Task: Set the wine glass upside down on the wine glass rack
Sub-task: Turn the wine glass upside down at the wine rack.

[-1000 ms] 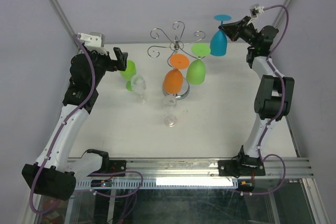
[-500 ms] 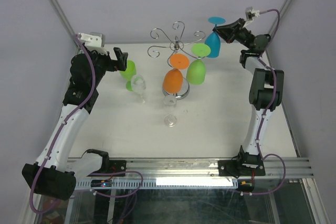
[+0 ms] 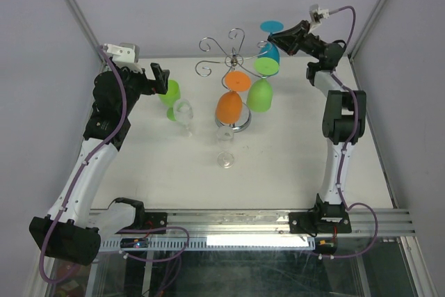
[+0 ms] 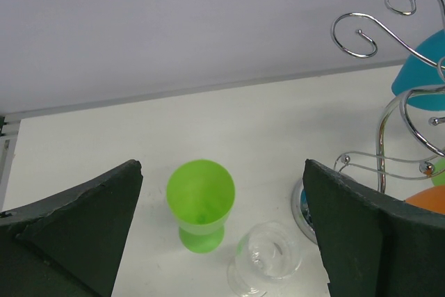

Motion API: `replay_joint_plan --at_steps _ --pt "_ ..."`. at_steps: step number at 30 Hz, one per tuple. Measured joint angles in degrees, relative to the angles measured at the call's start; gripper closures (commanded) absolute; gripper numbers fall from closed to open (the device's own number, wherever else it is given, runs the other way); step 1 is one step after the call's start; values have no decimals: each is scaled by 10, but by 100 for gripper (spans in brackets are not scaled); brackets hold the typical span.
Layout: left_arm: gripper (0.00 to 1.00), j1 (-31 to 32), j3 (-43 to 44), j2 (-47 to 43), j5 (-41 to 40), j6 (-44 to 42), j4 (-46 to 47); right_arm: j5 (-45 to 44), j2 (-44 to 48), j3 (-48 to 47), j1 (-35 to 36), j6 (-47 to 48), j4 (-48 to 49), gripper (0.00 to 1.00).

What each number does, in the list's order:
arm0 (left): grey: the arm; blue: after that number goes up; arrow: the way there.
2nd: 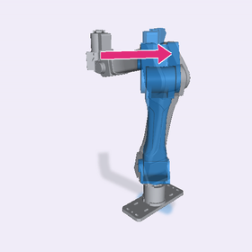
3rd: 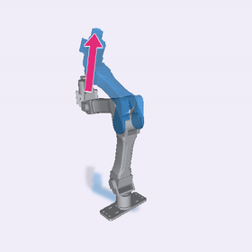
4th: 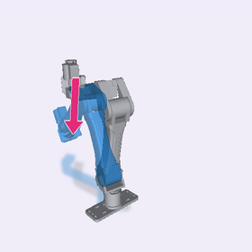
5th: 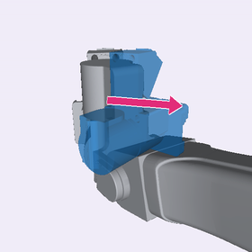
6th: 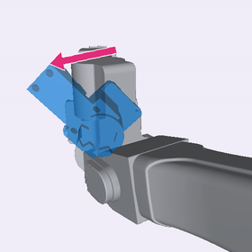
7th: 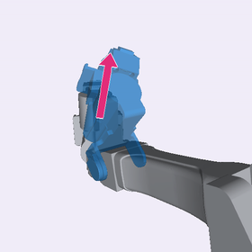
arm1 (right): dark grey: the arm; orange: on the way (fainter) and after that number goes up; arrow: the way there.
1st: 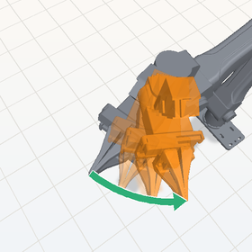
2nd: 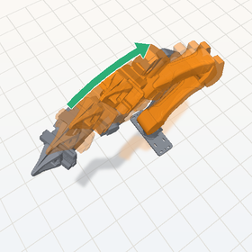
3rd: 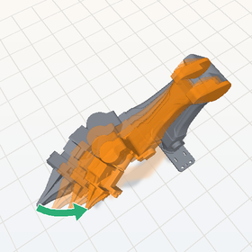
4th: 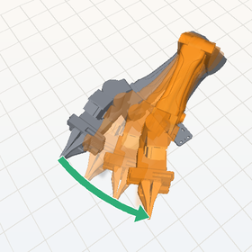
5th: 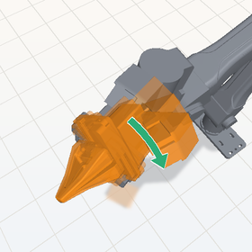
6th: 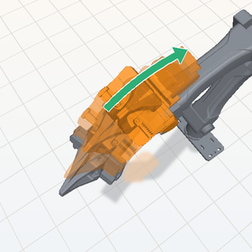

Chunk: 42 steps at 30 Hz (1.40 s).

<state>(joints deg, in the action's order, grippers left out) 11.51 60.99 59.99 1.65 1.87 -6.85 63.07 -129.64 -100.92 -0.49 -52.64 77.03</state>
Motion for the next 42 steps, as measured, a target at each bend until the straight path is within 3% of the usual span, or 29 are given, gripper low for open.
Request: replay_joint_plan --at_steps 42 --pt "2 0 0 7 0 -13 0 38 -6 24 44 -84 74 100"
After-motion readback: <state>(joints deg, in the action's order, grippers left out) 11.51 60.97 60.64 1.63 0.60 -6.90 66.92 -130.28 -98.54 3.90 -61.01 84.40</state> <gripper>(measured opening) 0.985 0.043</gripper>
